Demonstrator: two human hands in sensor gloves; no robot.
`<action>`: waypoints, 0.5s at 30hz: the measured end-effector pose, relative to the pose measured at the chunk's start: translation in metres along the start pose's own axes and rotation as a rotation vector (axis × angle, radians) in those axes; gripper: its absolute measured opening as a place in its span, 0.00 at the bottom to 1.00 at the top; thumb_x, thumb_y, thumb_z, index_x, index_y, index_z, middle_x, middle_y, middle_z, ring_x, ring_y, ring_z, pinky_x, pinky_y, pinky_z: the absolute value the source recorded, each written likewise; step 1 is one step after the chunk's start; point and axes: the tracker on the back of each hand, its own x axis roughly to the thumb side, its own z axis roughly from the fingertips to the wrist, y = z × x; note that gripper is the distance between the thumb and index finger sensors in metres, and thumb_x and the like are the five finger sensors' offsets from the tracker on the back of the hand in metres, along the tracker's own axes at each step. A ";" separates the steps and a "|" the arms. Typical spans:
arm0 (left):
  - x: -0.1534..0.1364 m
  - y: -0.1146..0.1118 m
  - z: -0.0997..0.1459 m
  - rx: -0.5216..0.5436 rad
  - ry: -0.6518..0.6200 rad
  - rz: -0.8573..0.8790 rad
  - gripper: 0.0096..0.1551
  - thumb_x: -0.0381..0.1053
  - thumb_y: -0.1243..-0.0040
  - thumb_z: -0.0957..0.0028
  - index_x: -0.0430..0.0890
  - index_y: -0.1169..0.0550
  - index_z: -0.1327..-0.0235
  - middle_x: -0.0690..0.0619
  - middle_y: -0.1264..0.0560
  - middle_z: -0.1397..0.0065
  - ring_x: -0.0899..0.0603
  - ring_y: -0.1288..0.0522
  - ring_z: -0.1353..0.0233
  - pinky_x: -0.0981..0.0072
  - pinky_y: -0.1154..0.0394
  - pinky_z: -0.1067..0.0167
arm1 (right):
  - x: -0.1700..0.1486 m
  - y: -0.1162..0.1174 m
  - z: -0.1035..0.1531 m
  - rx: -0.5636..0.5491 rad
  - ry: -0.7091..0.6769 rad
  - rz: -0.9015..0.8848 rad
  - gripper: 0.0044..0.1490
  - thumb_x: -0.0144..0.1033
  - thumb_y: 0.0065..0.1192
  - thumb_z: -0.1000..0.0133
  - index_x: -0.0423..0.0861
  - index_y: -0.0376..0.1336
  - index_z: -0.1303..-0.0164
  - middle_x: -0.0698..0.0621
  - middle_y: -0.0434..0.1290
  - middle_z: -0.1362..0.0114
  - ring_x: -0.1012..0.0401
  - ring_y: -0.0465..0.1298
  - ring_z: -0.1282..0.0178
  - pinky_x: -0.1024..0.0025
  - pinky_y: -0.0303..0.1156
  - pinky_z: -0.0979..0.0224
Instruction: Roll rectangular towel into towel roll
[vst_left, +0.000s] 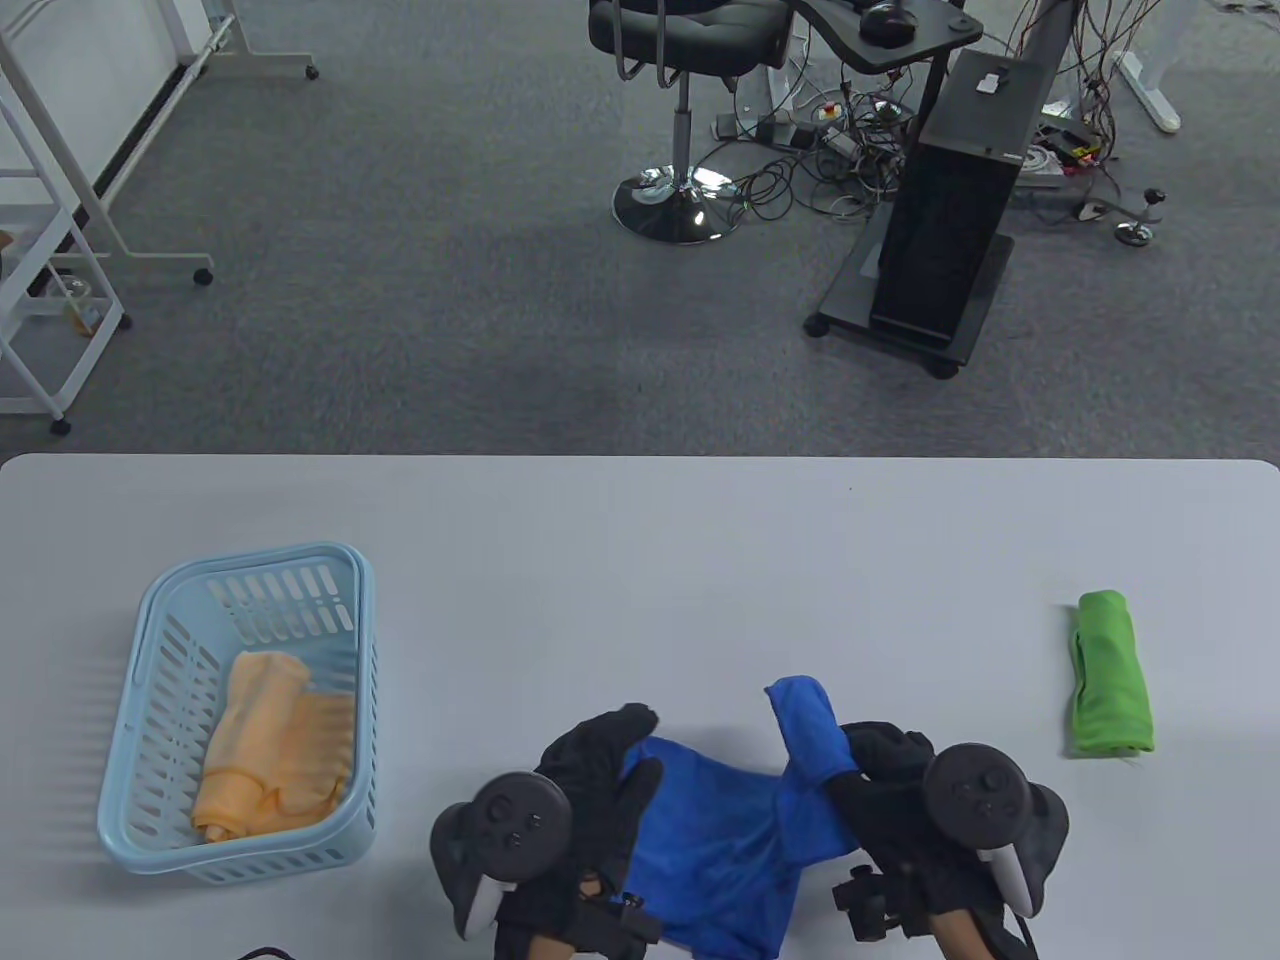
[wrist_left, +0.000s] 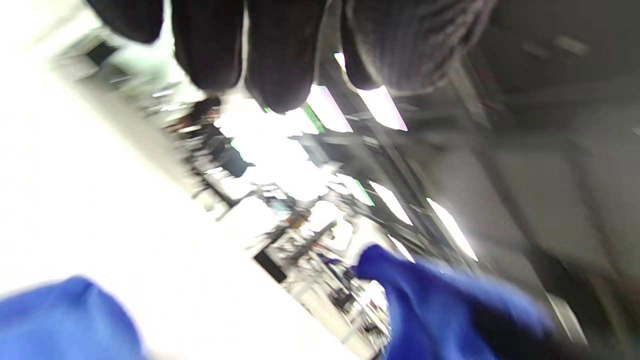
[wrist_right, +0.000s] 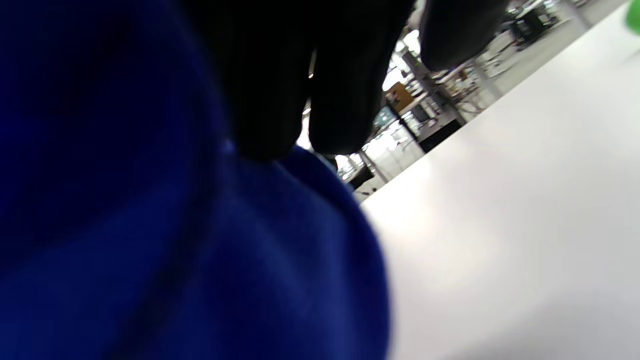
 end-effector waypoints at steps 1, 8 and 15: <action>0.013 -0.008 -0.001 -0.057 -0.081 -0.060 0.33 0.55 0.38 0.53 0.65 0.29 0.30 0.49 0.33 0.22 0.31 0.39 0.22 0.32 0.44 0.31 | 0.007 0.007 0.002 0.036 -0.036 0.031 0.28 0.56 0.64 0.64 0.46 0.80 0.73 0.53 0.80 0.46 0.53 0.80 0.39 0.37 0.60 0.28; 0.027 -0.040 -0.002 -0.127 -0.169 -0.276 0.32 0.60 0.29 0.65 0.56 0.17 0.43 0.49 0.16 0.42 0.34 0.30 0.26 0.30 0.41 0.32 | 0.031 0.033 0.010 0.065 -0.163 0.288 0.29 0.59 0.62 0.66 0.47 0.80 0.76 0.55 0.81 0.47 0.55 0.80 0.38 0.37 0.59 0.26; -0.004 -0.016 0.002 -0.021 0.053 -0.207 0.22 0.55 0.34 0.57 0.54 0.11 0.51 0.47 0.12 0.48 0.35 0.24 0.30 0.31 0.37 0.33 | 0.018 0.026 0.006 0.199 -0.114 0.213 0.41 0.59 0.64 0.67 0.48 0.73 0.48 0.49 0.71 0.32 0.51 0.72 0.30 0.34 0.55 0.25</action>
